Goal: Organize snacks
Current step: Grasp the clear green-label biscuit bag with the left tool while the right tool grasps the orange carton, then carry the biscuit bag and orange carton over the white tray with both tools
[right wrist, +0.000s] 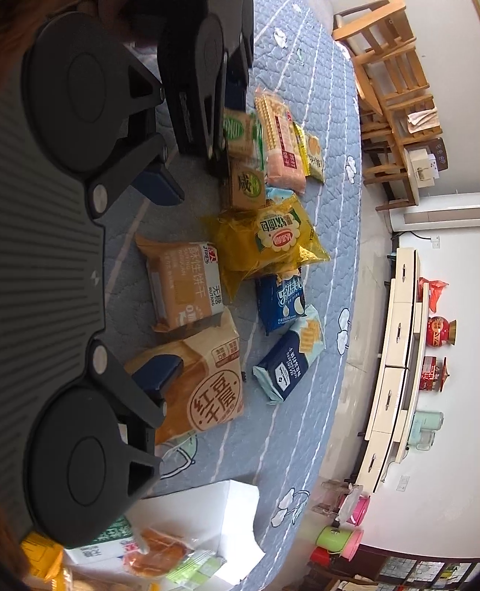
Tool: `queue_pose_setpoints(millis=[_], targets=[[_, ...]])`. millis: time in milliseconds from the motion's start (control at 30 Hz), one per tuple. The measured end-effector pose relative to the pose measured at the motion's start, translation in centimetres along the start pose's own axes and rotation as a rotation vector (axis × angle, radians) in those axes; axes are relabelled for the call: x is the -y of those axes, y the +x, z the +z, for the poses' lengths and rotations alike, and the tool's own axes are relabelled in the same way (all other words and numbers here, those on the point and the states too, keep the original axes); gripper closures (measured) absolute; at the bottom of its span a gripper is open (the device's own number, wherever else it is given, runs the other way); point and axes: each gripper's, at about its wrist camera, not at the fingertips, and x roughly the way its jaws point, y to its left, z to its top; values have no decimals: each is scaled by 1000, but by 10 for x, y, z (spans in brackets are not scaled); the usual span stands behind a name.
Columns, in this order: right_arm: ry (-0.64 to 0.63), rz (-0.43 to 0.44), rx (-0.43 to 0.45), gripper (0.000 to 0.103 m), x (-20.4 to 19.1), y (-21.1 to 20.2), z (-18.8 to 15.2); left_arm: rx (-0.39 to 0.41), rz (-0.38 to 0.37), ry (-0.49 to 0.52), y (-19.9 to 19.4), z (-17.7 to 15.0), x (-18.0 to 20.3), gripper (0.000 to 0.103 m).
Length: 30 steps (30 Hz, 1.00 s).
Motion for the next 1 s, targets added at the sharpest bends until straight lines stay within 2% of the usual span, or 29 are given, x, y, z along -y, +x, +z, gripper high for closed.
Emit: queue_pose_setpoints(millis=[133,233,300,333,367,400,600,800,1000], targets=[[-46,-33,-19,0,1,19,5,2,1,14,-5,-1,-7,55],[-77,-14,-59,0,-7,33,8,5,4,15,-8,-1,-9,55],[-54,14,-49,0,-12,36,10,11,7,19,-11,-1,-9,56],[-31,18,-46,14,-14,36,12,14,9,24,-12,0,-9,56],[-24,-1,-40,24,-17,34,13,17,10,27,-14,0,-8,56],[-18,0,-39,40,-18,32,15,18,9,27,-17,1,-9,56],[19,12,-11,40,-22,3,17,51,18,14,-38,7,-8,57],[12,-3,49,40,-32,-48,25,84,21,23,-69,10,-2,58],[44,-28,110,40,-26,-100,26,125,15,39,-106,16,11,58]])
